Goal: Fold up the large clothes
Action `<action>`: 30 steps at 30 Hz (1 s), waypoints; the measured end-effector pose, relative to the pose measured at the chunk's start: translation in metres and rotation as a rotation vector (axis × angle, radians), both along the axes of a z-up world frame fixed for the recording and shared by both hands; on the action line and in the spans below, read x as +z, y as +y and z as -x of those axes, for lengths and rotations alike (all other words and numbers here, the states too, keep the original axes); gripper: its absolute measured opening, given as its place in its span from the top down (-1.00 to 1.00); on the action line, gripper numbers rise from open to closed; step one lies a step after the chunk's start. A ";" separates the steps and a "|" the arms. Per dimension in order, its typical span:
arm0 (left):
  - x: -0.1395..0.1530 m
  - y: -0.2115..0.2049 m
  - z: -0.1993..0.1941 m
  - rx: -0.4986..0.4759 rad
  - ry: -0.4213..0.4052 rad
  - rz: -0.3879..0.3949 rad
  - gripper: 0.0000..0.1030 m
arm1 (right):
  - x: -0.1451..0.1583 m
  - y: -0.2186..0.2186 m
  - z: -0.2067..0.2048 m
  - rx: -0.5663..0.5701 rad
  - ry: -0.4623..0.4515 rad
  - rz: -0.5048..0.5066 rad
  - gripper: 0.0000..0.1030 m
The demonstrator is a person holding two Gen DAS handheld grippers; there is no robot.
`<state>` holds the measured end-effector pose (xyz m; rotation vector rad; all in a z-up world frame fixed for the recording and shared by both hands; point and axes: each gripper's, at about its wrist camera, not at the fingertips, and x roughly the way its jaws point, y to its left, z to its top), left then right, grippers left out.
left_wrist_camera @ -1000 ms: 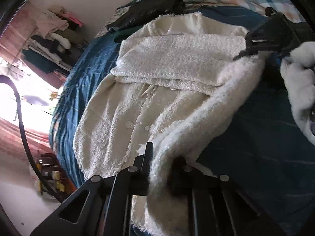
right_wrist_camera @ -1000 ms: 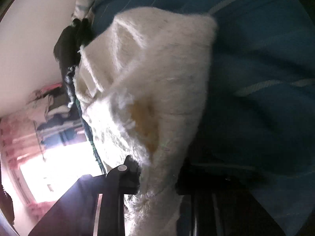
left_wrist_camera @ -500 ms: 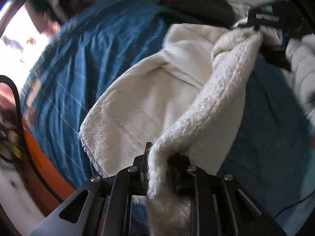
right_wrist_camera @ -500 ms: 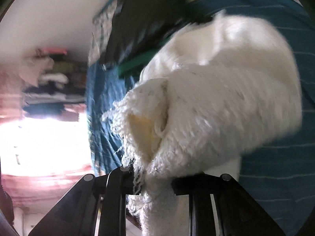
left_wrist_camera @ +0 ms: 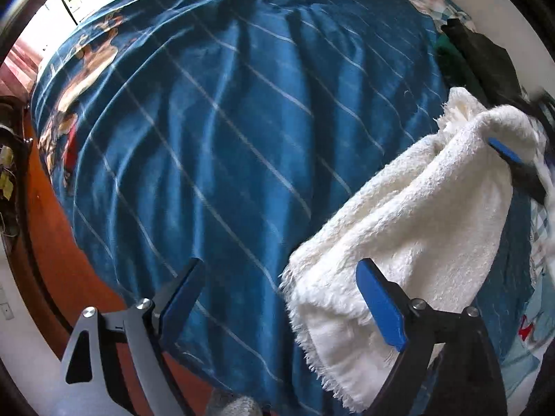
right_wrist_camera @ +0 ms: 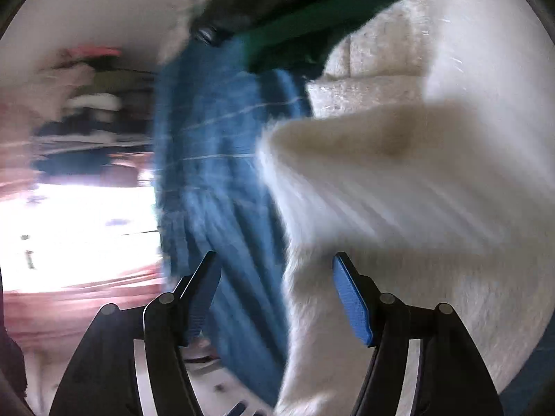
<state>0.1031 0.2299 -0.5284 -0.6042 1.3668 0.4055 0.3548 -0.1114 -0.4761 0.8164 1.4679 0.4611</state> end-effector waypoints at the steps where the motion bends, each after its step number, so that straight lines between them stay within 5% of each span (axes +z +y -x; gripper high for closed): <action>1: -0.005 -0.003 0.002 0.002 0.007 0.016 -0.73 | 0.007 -0.017 0.010 -0.018 -0.008 -0.004 -0.36; 3: -0.018 -0.013 0.000 -0.002 0.033 0.032 -0.73 | 0.023 -0.065 0.032 -0.072 -0.027 0.044 -0.38; 6: -0.047 -0.027 -0.010 0.010 0.088 -0.045 -0.73 | 0.023 -0.132 0.046 -0.140 -0.021 0.159 -0.40; 10: -0.085 -0.014 -0.008 0.119 0.124 0.034 -0.93 | -0.023 -0.206 0.030 -0.195 0.046 0.232 -0.41; 14: -0.083 -0.011 -0.006 0.110 0.123 0.035 -0.93 | -0.094 -0.219 -0.023 -0.181 0.063 0.016 -0.41; 17: -0.080 -0.016 -0.007 0.078 0.132 -0.004 -0.93 | -0.120 -0.204 -0.048 -0.175 0.045 -0.109 -0.30; 19: -0.077 -0.015 -0.006 0.074 0.146 -0.023 -0.93 | -0.117 -0.195 -0.054 -0.174 0.000 -0.087 0.25; 24: -0.044 -0.004 -0.001 0.110 0.157 -0.101 -0.93 | -0.069 -0.218 -0.007 -0.375 -0.026 -0.101 0.51; 30: -0.002 0.015 0.030 0.157 0.114 -0.116 -0.93 | 0.011 -0.310 0.146 -0.668 0.035 0.010 0.72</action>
